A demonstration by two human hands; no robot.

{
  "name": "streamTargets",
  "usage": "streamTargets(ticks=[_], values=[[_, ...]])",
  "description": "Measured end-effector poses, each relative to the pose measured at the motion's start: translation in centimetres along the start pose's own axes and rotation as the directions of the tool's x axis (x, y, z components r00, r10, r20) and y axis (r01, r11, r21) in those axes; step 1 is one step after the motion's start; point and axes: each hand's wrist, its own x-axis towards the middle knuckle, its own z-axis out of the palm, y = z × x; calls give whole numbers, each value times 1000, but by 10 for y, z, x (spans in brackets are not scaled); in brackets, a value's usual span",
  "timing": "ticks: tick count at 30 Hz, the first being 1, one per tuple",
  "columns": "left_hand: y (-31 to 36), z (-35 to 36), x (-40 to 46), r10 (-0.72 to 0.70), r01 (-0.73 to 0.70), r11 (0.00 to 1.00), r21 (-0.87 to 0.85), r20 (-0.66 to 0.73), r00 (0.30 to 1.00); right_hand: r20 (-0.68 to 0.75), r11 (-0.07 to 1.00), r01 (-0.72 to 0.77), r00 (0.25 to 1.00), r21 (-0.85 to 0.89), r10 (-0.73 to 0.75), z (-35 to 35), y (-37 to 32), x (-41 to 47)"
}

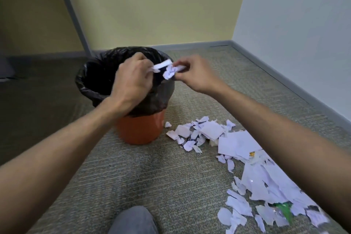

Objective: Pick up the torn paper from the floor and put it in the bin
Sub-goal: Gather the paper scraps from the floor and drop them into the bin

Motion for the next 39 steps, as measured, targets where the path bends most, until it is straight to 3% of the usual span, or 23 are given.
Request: streamTargets(ticks=[3, 7, 9, 13, 17, 20, 23, 25, 30, 35, 39], values=[[-32, -13, 5, -86, 84, 995, 59, 33, 996, 77, 997, 26, 997, -68, -21, 24, -22, 38], [-52, -16, 0, -210, 177, 970, 167, 209, 955, 290, 981, 38, 957, -193, 20, 48, -26, 60], [-54, -12, -4, -211, 174, 969, 177, 215, 954, 283, 982, 28, 959, -189, 27, 49, -21, 58], [-31, -1, -16, -69, 65, 993, 94, 42, 997, 90, 997, 29, 996, -70, -22, 32, -1, 36], [14, 15, -35, 132, -132, 991, -18, -24, 991, -44, 996, 3, 999, -93, -7, 6, 34, -4], [42, 42, -60, 234, -228, 967, -115, 37, 972, 9, 988, -93, 995, -122, 95, -2, 74, -40], [56, 82, -88, 295, -274, 953, -129, 194, 935, 104, 969, -192, 972, -156, 209, 8, 122, -71], [57, 111, -102, 248, -226, 969, -102, 349, 904, 166, 944, -254, 943, -209, 290, 20, 149, -85], [46, 167, -130, -43, 2, 998, 63, 644, 764, 351, 880, -376, 814, -291, 464, 50, 188, -112], [40, 200, -146, -151, 48, 987, 154, 778, 609, 418, 849, -150, 818, -507, 394, 73, 206, -118], [37, 219, -151, -173, 79, 984, 157, 798, 577, 498, 804, 30, 798, -594, 338, 85, 213, -110]])
